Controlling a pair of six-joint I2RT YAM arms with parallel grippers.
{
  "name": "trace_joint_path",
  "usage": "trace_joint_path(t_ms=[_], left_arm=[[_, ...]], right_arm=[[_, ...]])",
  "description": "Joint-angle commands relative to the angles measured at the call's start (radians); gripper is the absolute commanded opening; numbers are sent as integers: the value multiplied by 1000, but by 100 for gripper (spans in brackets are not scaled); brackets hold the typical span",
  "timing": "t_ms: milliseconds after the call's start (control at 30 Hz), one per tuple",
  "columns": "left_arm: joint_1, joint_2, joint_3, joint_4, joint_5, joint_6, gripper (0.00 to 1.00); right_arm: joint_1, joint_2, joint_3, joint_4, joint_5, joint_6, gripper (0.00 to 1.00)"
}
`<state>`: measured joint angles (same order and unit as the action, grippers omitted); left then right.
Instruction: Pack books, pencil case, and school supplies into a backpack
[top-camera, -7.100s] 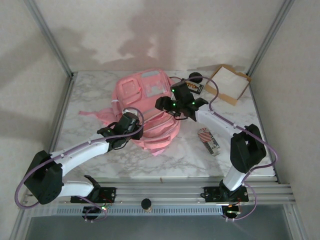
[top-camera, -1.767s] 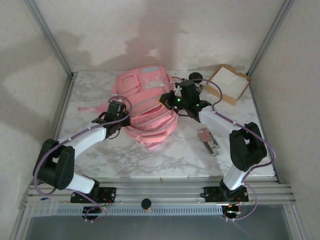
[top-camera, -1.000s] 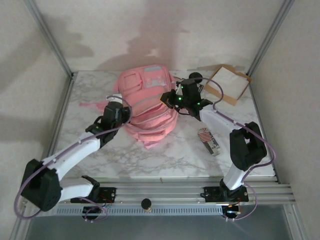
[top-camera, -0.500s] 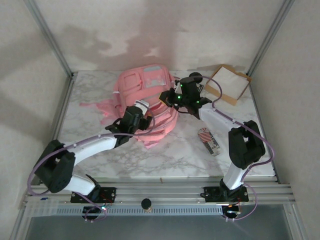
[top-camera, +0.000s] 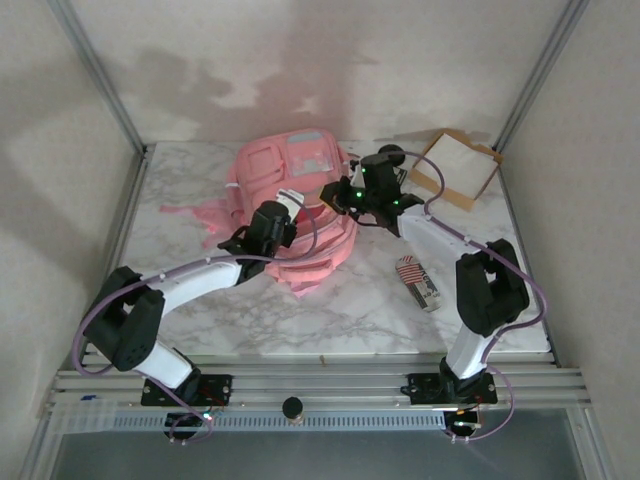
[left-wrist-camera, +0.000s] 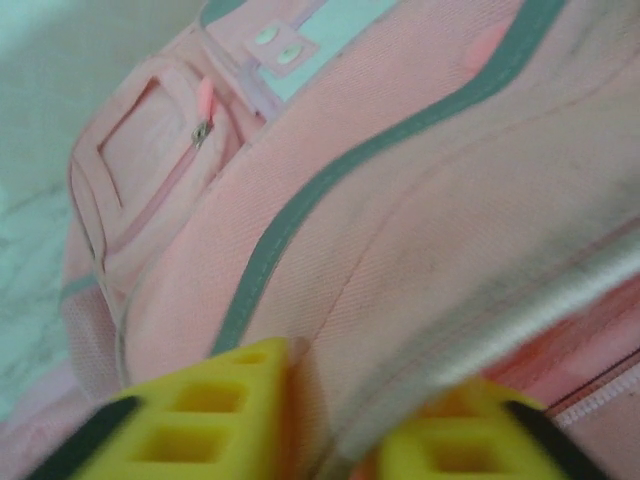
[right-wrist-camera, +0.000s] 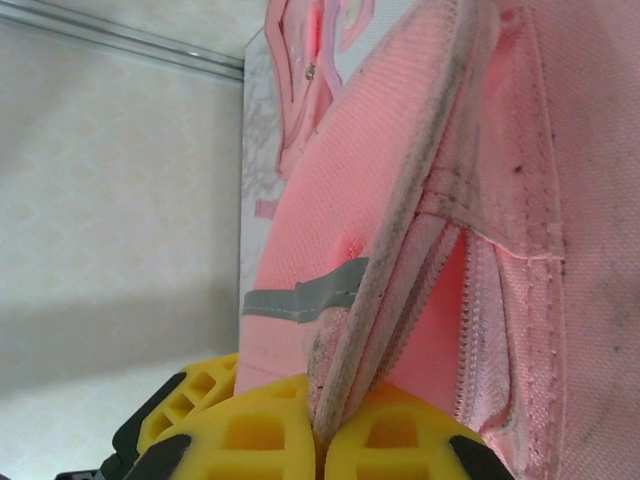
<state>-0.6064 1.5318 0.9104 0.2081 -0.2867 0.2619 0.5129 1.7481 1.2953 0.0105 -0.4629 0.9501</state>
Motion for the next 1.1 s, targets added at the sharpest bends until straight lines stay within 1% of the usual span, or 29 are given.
trace_joint_path(t_ms=[0,67,100,133,233,333,400,467,567,633,667,733,833,967,1067], left_arm=[[30,13,81,-53,25,-1,2],[30,14,113,-111,52,-15,0],[29,14,133,-155,65,-30,0],[30,13,150,-200,80,-54,0],[28,14,197,-309,93,-146,0],[24,24,235,-422,144,-247,0],[8,38,252,-468,178,-318,0],[-10,66,277,-510,183,-393,0],[-30,122,342,-572,251,-491,0],[-55,158,384,-585,268,-549,0],[-70,178,411,-587,285,-572,0],[-93,220,470,-607,281,-610,0],[-108,263,546,-612,286,-676,0],[-110,311,597,-544,372,-752,0],[-109,340,648,-557,411,-752,0]], right_arm=[[-23,18,60,11,1,-56,1],[-25,24,78,-2,6,-73,9],[-27,22,91,-19,13,-87,22],[-30,18,104,-44,25,-112,31],[-52,-22,104,-100,45,-169,41],[-93,-115,43,-157,85,-223,56],[-119,-194,-19,-210,140,-269,69],[-157,-272,-88,-263,187,-300,78],[-238,-389,-199,-341,251,-331,91],[-286,-454,-270,-397,302,-342,98],[-308,-486,-311,-424,328,-343,99],[-347,-541,-379,-471,368,-335,99],[-395,-590,-474,-517,379,-307,99],[-411,-581,-565,-531,396,-266,99],[-413,-557,-614,-499,388,-258,99]])
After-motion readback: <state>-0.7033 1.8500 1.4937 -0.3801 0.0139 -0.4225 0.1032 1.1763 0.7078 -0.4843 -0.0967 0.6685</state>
